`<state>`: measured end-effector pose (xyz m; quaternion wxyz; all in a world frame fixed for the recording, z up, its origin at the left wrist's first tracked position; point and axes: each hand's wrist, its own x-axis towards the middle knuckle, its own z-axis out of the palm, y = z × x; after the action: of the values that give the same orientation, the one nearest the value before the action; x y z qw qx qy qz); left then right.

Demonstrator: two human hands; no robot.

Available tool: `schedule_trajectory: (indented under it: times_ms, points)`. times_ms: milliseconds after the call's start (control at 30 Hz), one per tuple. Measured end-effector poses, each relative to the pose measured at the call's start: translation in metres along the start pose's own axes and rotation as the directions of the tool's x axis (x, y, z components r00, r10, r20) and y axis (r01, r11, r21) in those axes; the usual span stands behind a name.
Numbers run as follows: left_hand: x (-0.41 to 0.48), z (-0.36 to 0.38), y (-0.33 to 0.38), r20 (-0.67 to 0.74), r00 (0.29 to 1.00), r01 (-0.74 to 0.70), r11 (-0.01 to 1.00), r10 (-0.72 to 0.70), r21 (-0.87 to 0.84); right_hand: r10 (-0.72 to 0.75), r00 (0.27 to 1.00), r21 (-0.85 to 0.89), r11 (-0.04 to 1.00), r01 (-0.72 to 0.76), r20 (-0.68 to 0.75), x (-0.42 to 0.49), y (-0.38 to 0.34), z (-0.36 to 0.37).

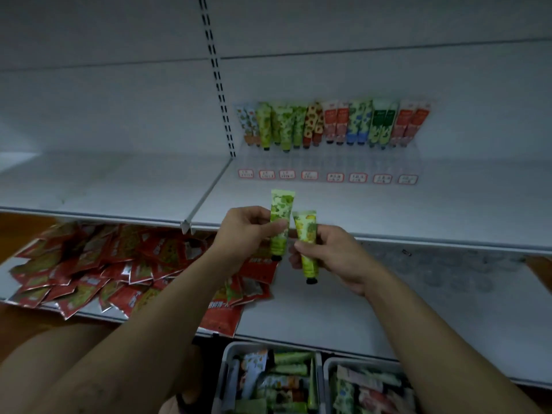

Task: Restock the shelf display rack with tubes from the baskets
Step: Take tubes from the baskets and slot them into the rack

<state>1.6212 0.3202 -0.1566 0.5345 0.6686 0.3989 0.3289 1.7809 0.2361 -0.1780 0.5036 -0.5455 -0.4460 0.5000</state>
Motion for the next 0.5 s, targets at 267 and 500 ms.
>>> schedule_trajectory:
  times_ms: [267,500]
  points:
    - [0.026,-0.016,0.05,0.277,0.96,0.013,0.979,0.045,-0.203,-0.144,0.932,-0.093,0.988,0.12,-0.332,0.025,-0.056,-0.005]
    - [0.051,-0.018,0.076,0.267,0.959,-0.045,0.982,0.093,-0.182,-0.084,0.935,0.016,0.995,0.095,-0.344,0.059,-0.107,0.002]
